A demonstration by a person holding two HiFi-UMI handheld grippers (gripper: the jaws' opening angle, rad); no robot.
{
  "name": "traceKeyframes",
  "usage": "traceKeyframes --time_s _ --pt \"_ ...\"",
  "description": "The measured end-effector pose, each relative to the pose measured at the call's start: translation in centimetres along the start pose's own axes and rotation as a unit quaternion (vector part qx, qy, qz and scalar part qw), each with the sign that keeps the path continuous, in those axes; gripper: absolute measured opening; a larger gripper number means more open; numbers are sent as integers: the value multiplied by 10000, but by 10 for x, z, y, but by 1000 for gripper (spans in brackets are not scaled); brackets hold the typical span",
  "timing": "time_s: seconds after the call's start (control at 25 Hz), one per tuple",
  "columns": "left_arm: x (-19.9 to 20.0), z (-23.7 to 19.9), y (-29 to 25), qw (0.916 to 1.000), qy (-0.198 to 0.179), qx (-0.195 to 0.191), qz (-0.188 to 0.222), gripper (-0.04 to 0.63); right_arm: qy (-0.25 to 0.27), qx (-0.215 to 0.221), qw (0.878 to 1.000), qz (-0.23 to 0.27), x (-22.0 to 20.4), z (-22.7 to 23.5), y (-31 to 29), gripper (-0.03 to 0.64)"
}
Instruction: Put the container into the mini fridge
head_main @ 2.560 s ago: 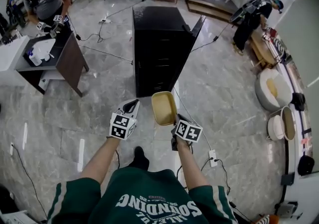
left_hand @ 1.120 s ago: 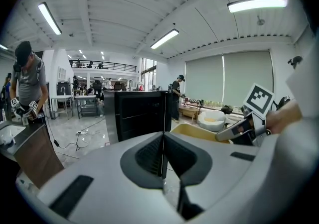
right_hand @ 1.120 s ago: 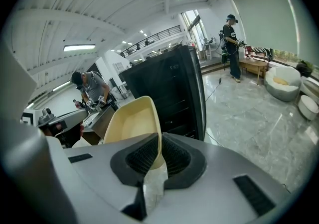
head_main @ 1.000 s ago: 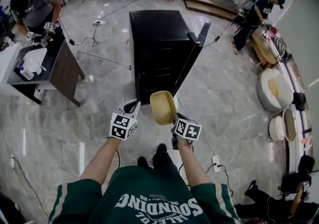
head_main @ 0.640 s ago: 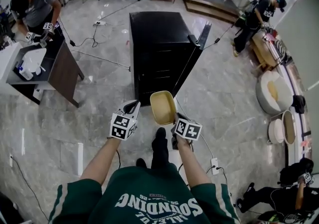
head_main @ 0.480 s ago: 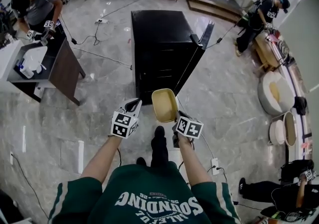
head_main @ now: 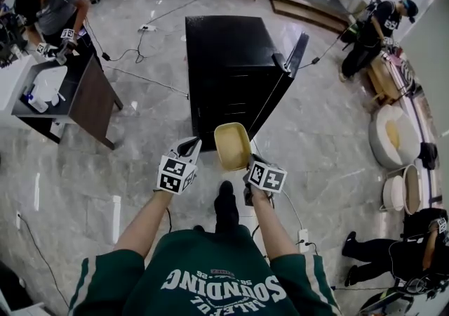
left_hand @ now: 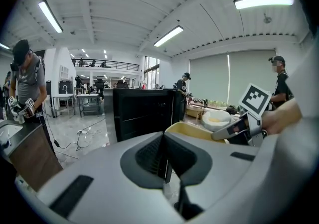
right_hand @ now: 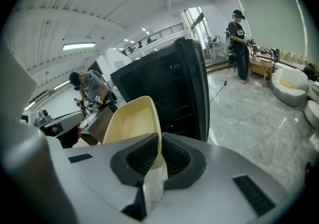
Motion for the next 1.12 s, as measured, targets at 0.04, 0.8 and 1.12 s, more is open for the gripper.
traceKeyframes --time_s 0.04,0.8,1.12 --pt "1 0 -5 10000 9 15 -15 15 2 11 10000 -16 4 3 -4 48" --pt "0 -5 -82 9989 146 299 -318 15 -11 136 9996 -259 55 63 -80 48" --pt "4 -6 -109 9979 268 485 -327 15 41 150 9993 -334 73 85 -111 48"
Point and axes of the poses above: the fingertips, and each gripper's own axes: y backward along the fingers, z to its right, x out of its top, the point moved 10 cm from there along y, backward along the fingers, and after that the axes turned 11 degrees about x, right-handed, at the moved point
